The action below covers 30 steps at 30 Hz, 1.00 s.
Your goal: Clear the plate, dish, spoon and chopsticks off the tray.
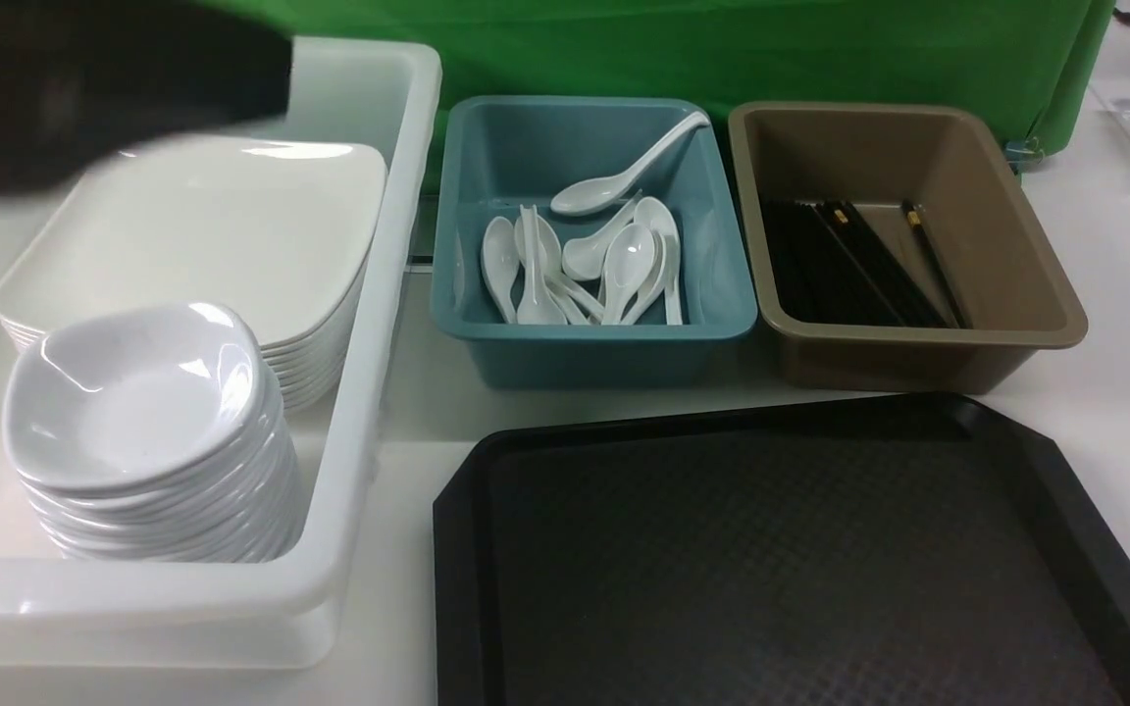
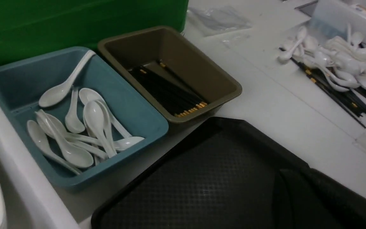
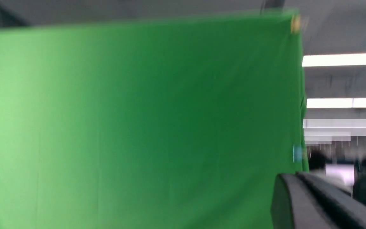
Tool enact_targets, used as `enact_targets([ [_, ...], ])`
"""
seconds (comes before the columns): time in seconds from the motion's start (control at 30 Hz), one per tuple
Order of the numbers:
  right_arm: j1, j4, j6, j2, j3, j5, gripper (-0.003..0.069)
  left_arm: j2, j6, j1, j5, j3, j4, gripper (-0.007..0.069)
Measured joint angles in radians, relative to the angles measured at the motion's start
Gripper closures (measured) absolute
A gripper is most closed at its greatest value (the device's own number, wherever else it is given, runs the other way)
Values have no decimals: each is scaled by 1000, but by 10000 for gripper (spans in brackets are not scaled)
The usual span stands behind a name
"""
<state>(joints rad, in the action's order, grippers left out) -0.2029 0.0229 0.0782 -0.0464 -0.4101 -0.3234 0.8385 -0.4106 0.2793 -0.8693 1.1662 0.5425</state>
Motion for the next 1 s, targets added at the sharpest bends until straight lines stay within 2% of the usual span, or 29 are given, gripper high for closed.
enact_targets([
  [0.3,0,0,10,4,15,4,465,-497,104,9,365,-600,-36,624],
  [0.57,0,0,12,4,15,5,436,-693,109,9,635,-860,-39,615],
  [0.77,0,0,13,4,15,7,425,-702,111,9,642,-915,-41,615],
  [1.0,0,0,13,4,15,7,419,-703,90,9,593,-919,-119,615],
])
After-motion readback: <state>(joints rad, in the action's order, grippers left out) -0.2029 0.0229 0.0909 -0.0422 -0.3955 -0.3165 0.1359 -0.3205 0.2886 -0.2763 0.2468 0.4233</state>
